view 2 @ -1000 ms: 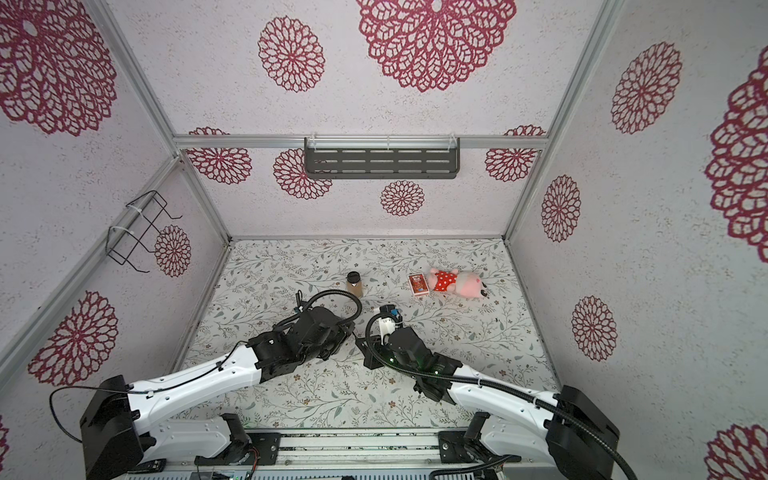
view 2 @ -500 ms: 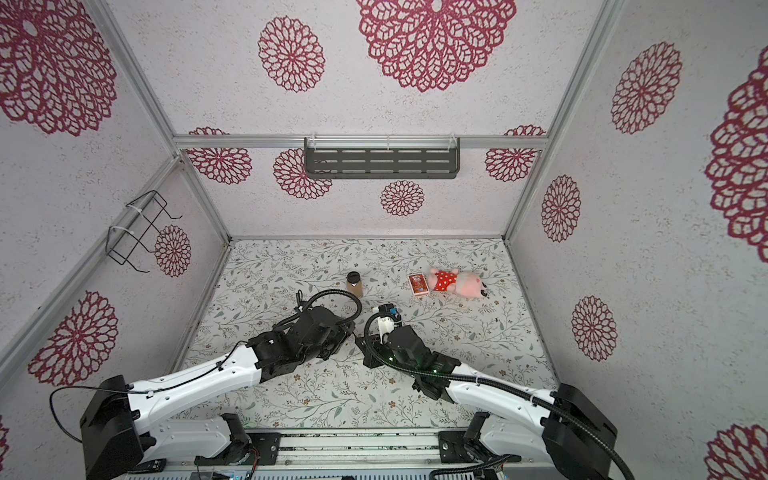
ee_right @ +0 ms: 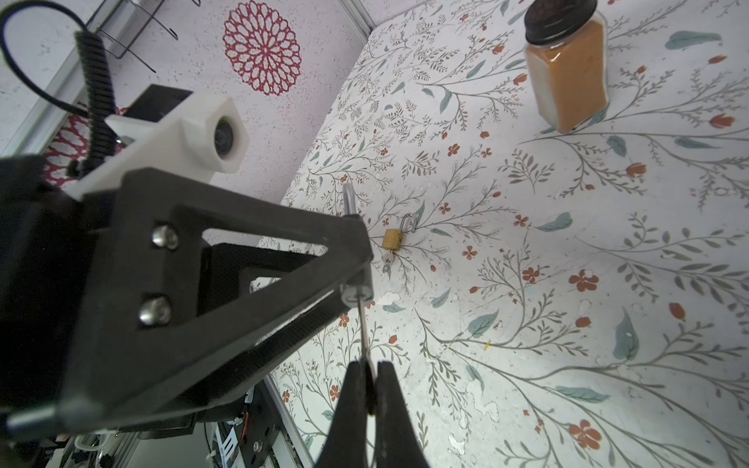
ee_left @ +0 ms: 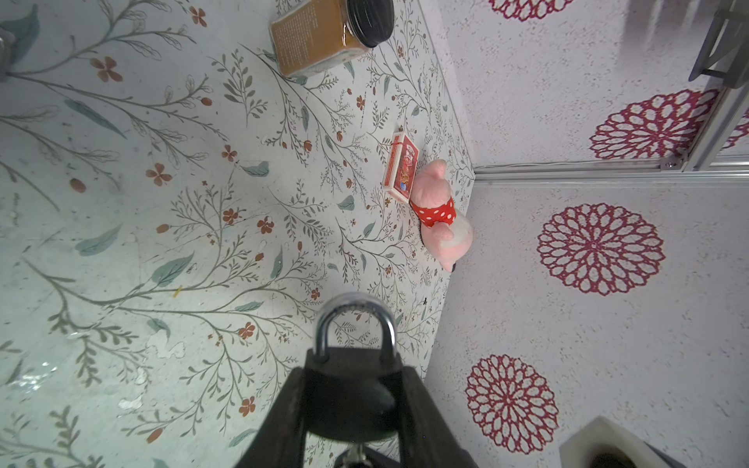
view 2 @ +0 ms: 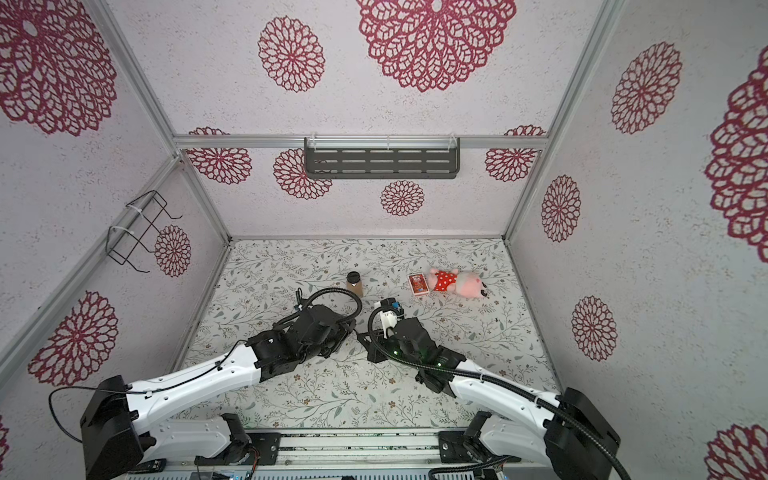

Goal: Unlock with the key

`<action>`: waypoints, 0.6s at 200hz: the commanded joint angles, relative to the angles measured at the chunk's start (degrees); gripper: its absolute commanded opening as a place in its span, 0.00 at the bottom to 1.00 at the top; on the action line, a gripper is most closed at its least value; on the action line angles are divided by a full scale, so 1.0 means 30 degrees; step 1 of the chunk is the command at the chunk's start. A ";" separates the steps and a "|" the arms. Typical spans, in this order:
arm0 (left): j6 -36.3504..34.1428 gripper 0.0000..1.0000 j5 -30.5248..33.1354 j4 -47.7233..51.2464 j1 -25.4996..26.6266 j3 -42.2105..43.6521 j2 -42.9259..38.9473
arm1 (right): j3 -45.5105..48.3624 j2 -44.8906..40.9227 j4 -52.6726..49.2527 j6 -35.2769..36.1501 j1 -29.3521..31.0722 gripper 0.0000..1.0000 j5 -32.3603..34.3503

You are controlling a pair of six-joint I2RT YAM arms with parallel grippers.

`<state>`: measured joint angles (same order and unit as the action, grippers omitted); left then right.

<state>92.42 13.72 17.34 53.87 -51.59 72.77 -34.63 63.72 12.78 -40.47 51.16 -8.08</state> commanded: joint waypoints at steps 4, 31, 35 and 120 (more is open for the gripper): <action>0.0145 0.00 -0.0556 -0.0310 0.0371 0.0088 0.0059 | -0.1024 -0.0145 0.0282 0.0330 -0.0460 0.00 0.0601; -0.0150 0.00 -0.0497 0.0116 0.0384 -0.0380 0.0116 | -0.1526 -0.0014 -0.0713 0.0766 -0.0467 0.00 0.0780; -0.0195 0.00 -0.0397 0.0357 0.0392 -0.0470 0.0117 | -0.1590 -0.0057 -0.0955 0.0869 -0.0452 0.00 0.0897; -0.0284 0.00 -0.1057 -0.0237 0.0472 -0.1087 0.0162 | -0.2757 0.1002 -0.1453 0.1735 -0.0168 0.00 -0.0572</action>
<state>91.92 13.37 18.35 54.00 -53.54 73.06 -41.12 65.73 4.93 -36.36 50.24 -9.34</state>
